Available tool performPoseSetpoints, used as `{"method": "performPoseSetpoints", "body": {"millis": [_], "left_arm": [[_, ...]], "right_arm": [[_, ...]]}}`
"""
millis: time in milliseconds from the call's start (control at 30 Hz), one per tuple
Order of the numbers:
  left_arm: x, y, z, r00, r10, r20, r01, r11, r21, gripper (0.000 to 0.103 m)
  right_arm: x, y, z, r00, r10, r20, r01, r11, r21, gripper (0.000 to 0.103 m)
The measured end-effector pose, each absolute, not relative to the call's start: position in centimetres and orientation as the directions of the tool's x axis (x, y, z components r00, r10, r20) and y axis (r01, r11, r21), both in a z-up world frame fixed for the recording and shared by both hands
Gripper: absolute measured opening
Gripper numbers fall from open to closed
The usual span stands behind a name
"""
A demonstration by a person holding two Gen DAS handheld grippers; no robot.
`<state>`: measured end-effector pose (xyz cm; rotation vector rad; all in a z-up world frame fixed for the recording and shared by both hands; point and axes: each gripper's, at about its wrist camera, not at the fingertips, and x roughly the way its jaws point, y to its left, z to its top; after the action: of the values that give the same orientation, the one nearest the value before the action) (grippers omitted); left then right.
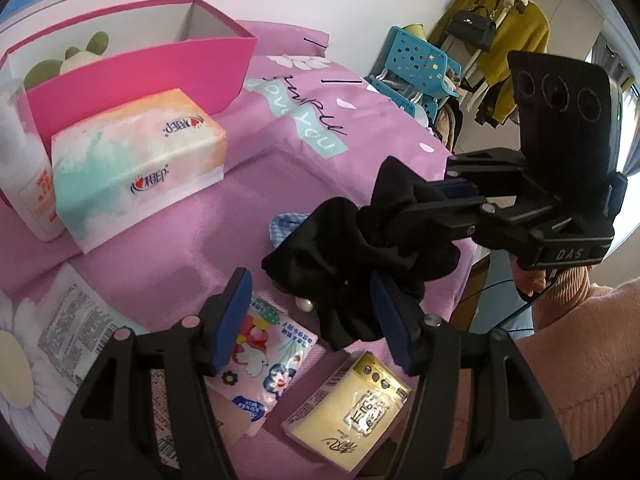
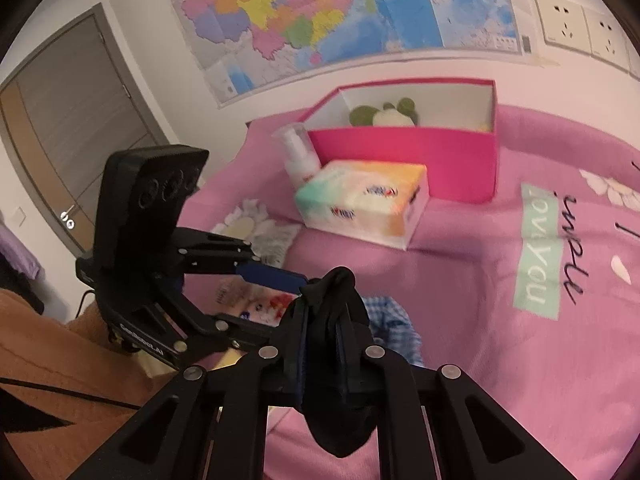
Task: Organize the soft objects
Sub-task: 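Grasp the black cloth with the right tool and lift it, then carry the black cloth into the pink box and open the right tool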
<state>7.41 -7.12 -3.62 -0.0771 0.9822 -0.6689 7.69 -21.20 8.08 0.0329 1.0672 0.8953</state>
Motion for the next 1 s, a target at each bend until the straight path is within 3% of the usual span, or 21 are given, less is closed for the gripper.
{"method": "performPoseSetpoints", "body": {"millis": [333,567,1000], "left_arm": [[7.3,-7.9,-1.1,0.427,-0.578,-0.696,0.545,0.778,-0.313,0.062],[8.5,-7.9,1.1,0.463,-0.6,-0.652,0.564,0.767,-0.306,0.045],[11.9,-6.7,3.9,0.541,-0.561,-0.627,0.515,0.81,-0.28,0.042]], "right_arm": [[8.6,-20.9,10.4,0.209,0.686,-0.697,-0.654,0.628,0.423,0.01],[10.0,-20.8,12.1,0.253,0.7,-0.668,-0.675,0.622,0.396,0.01],[15.0,-19.8,13.8,0.314,0.702,-0.639,-0.7,0.626,0.344,0.01]]}}
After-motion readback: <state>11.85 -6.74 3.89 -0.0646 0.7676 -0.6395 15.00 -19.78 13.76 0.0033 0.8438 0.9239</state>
